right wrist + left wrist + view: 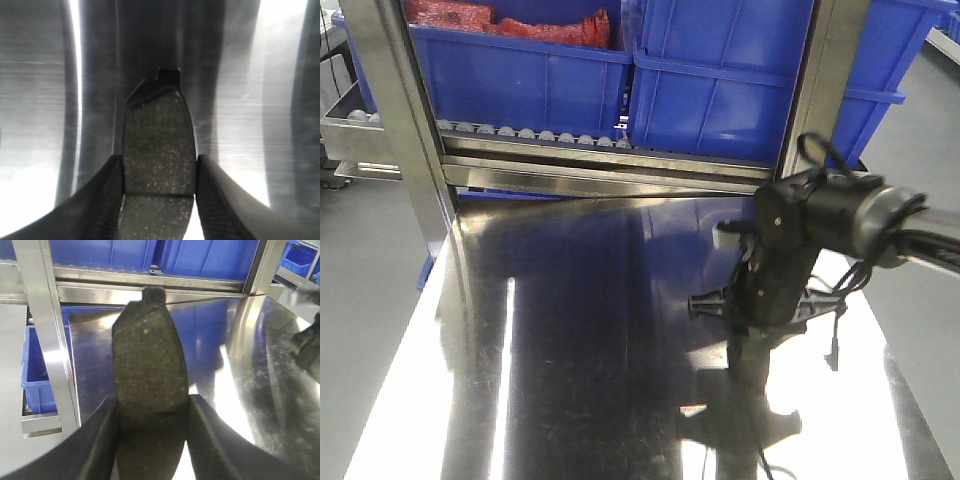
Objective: Move and align brake pads A on conveyor
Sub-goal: 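Lift the right gripper with the brake pad off the table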
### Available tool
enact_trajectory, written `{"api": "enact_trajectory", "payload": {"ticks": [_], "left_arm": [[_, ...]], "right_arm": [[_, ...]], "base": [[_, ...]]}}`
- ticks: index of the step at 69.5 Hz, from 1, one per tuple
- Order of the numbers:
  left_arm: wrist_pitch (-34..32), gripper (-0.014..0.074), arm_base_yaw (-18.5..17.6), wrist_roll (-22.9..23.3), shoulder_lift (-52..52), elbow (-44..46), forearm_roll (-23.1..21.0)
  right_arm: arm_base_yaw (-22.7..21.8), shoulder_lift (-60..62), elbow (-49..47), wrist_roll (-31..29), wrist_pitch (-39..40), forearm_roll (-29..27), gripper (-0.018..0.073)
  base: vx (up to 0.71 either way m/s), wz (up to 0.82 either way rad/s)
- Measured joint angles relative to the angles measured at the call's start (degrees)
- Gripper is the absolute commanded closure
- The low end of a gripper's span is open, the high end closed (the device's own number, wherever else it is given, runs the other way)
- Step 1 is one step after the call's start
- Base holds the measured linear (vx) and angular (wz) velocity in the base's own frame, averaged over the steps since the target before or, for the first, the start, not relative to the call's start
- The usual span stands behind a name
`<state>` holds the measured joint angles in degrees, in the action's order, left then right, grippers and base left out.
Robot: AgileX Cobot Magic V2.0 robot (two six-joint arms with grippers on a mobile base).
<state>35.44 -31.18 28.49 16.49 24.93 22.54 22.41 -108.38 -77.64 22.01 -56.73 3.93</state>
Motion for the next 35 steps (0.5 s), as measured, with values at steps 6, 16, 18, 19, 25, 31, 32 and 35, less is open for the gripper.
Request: {"api": "enact_trajectory", "payload": {"ticks": [6, 16, 18, 19, 25, 31, 32, 35], "left_arm": [[0.00, 0.0603, 0.00, 0.00, 0.00, 0.00, 0.00], [0.00, 0.0603, 0.00, 0.00, 0.00, 0.00, 0.01], [0.00, 0.0603, 0.00, 0.00, 0.00, 0.00, 0.01], [0.00, 0.0603, 0.00, 0.00, 0.00, 0.00, 0.01], [0.00, 0.0603, 0.00, 0.00, 0.00, 0.00, 0.01], [0.00, 0.0603, 0.00, 0.00, 0.00, 0.00, 0.01], [0.00, 0.0603, 0.00, 0.00, 0.00, 0.00, 0.01], [0.00, 0.0603, 0.00, 0.00, 0.00, 0.00, 0.01]], "right_arm": [[-0.05, 4.92, 1.42, -0.53, 0.92, 2.40, 0.0569], [-0.76, 14.85, 6.76, -0.76, 4.57, 5.67, 0.0566], [-0.77, 17.03, 8.11, -0.76, 5.25, 6.25, 0.0566], [-0.84, 18.15, 8.81, -0.76, 5.94, 6.91, 0.0566], [-0.86, 24.89, 12.91, -0.78, 8.38, 9.16, 0.0566], [-0.86, 31.52, 16.50, -1.00, 10.03, 10.82, 0.0566], [-0.86, 32.06, 17.05, -0.99, 10.14, 10.95, 0.0566], [-0.86, 35.68, 18.64, -1.53, 10.83, 11.67, 0.0566]], "base": [[0.00, 0.00], [0.00, 0.00], [0.00, 0.00], [0.00, 0.00], [0.00, 0.00], [0.00, 0.00], [0.00, 0.00], [0.00, 0.00]]}}
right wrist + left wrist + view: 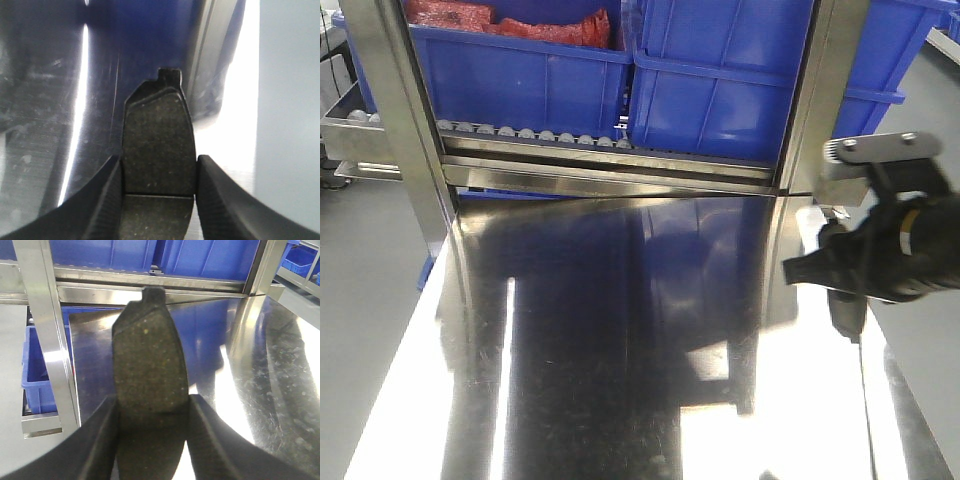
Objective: Move and align brake pads A on conveyor
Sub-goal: 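Lift the right gripper with the brake pad off the table, then back the base away from the steel table and turn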
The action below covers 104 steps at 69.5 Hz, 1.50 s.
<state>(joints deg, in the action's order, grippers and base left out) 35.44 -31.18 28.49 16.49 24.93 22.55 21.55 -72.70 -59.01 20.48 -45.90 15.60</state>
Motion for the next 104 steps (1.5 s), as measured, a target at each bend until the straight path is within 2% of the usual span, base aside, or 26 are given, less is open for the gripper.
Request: {"api": "enact_trajectory", "payload": {"ticks": [17, 39, 57, 69, 104], "left_arm": [[0.00, 0.0603, 0.00, 0.00, 0.00, 0.00, 0.00], [0.00, 0.0603, 0.00, 0.00, 0.00, 0.00, 0.00], [0.00, 0.0603, 0.00, 0.00, 0.00, 0.00, 0.00], [0.00, 0.0603, 0.00, 0.00, 0.00, 0.00, 0.00], [0.00, 0.0603, 0.00, 0.00, 0.00, 0.00, 0.00]], "right_arm": [[0.00, 16.61, 8.90, -3.30, 3.21, 0.84, 0.0564], [0.00, 37.57, 23.00, -3.93, 11.15, 0.84, 0.0564], [0.00, 51.16, 30.95, -3.97, 16.61, 0.84, 0.0564], [0.00, 54.60, 31.68, -4.06, 17.43, 0.90, 0.0564], [0.00, 54.61, 31.68, -4.10, 17.64, 0.96, 0.0564]], "base": [[0.00, 0.00], [0.00, 0.00], [0.00, 0.00], [0.00, 0.00], [0.00, 0.00]]}}
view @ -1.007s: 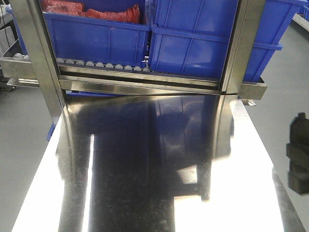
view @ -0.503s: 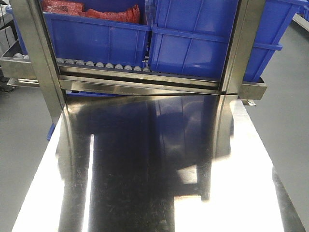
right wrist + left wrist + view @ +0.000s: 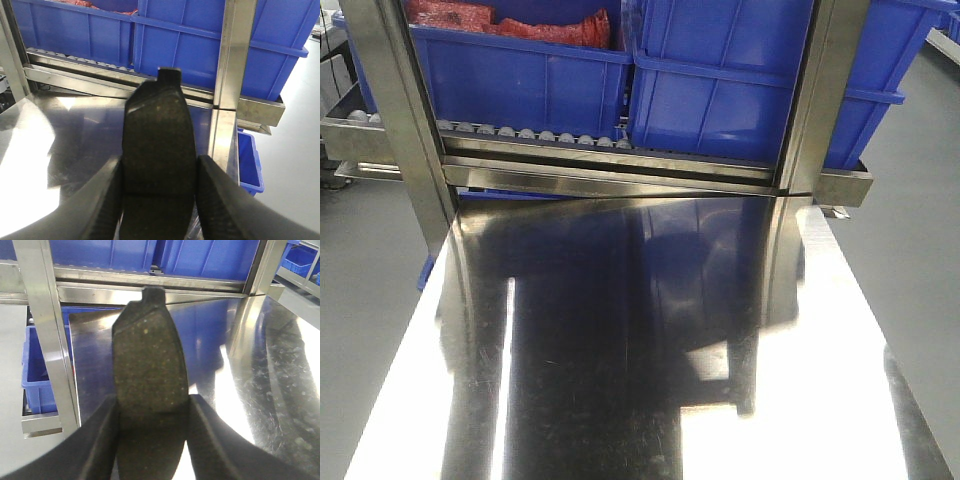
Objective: Move and align brake pads A on conveyor
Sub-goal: 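Back the base away from the steel table and turn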
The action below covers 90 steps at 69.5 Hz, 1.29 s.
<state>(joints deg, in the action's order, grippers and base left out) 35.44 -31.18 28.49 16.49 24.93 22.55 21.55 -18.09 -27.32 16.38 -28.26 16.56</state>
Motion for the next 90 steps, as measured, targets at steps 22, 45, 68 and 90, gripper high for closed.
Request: {"api": "enact_trajectory", "payload": {"ticks": [22, 45, 68, 90], "left_arm": [[0.00, 0.0603, 0.00, 0.00, 0.00, 0.00, 0.00], [0.00, 0.0603, 0.00, 0.00, 0.00, 0.00, 0.05], [0.00, 0.0603, 0.00, 0.00, 0.00, 0.00, 0.06], [0.04, 0.0603, 0.00, 0.00, 0.00, 0.00, 0.12]], "right_arm": [[0.00, 0.00, 0.00, 0.00, 0.00, 0.11, 0.0564], [0.00, 0.00, 0.00, 0.00, 0.00, 0.11, 0.0564], [0.00, 0.00, 0.00, 0.00, 0.00, 0.11, 0.0564], [0.00, 0.00, 0.00, 0.00, 0.00, 0.11, 0.0564]], "base": [[-0.03, 0.11], [-0.13, 0.56], [-0.18, 0.68], [-0.18, 0.75]]}}
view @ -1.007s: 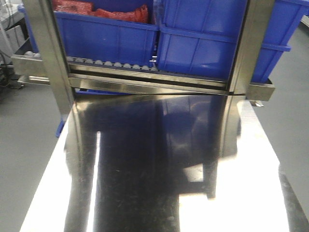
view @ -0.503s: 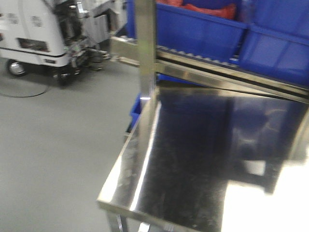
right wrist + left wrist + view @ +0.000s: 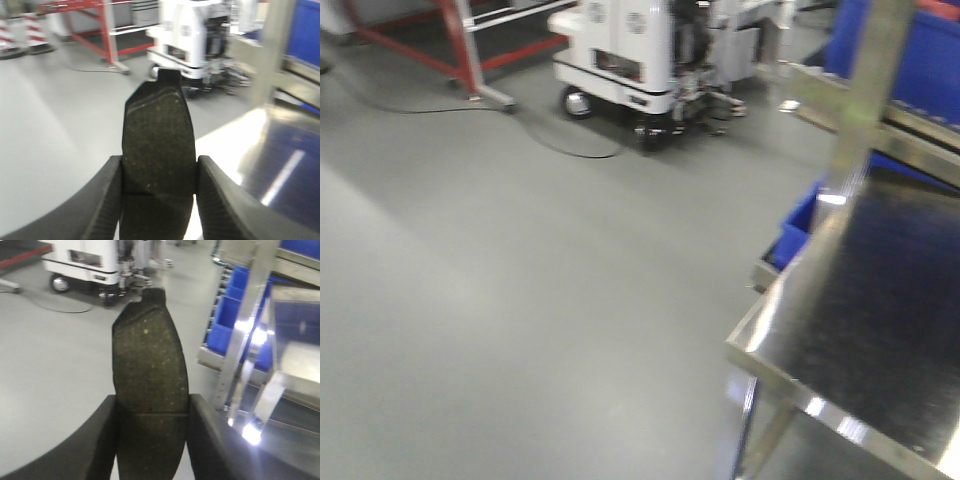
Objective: Move and align brake pads A on conveyor
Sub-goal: 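Back the base away from the steel table and turn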
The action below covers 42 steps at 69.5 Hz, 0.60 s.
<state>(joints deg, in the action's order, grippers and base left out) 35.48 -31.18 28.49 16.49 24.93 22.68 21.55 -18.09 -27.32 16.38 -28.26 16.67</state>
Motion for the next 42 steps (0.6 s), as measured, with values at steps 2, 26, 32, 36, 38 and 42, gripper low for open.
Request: {"api": "enact_trajectory", "payload": {"ticks": [2, 26, 32, 36, 38, 42], "left_arm": [[0.08, 0.0603, 0.00, 0.00, 0.00, 0.00, 0.00], [0.35, 0.0603, 0.00, 0.00, 0.00, 0.00, 0.06], [0.35, 0.0603, 0.00, 0.00, 0.00, 0.00, 0.06], [0.35, 0.0603, 0.00, 0.00, 0.00, 0.00, 0.06], [0.35, 0.0603, 0.00, 0.00, 0.00, 0.00, 0.06], [0.35, 0.0603, 0.00, 0.00, 0.00, 0.00, 0.06]], "right_arm": [[0.00, 0.00, 0.00, 0.00, 0.00, 0.00, 0.0564], [0.00, 0.00, 0.00, 0.00, 0.00, 0.00, 0.0564], [0.00, 0.00, 0.00, 0.00, 0.00, 0.00, 0.0564], [0.00, 0.00, 0.00, 0.00, 0.00, 0.00, 0.0564], [0.00, 0.00, 0.00, 0.00, 0.00, 0.00, 0.0564], [0.00, 0.00, 0.00, 0.00, 0.00, 0.00, 0.0564]], "base": [[-0.19, 0.82], [-0.18, 0.82], [-0.18, 0.71], [-0.17, 0.66], [-0.16, 0.63], [-0.16, 0.61]]}}
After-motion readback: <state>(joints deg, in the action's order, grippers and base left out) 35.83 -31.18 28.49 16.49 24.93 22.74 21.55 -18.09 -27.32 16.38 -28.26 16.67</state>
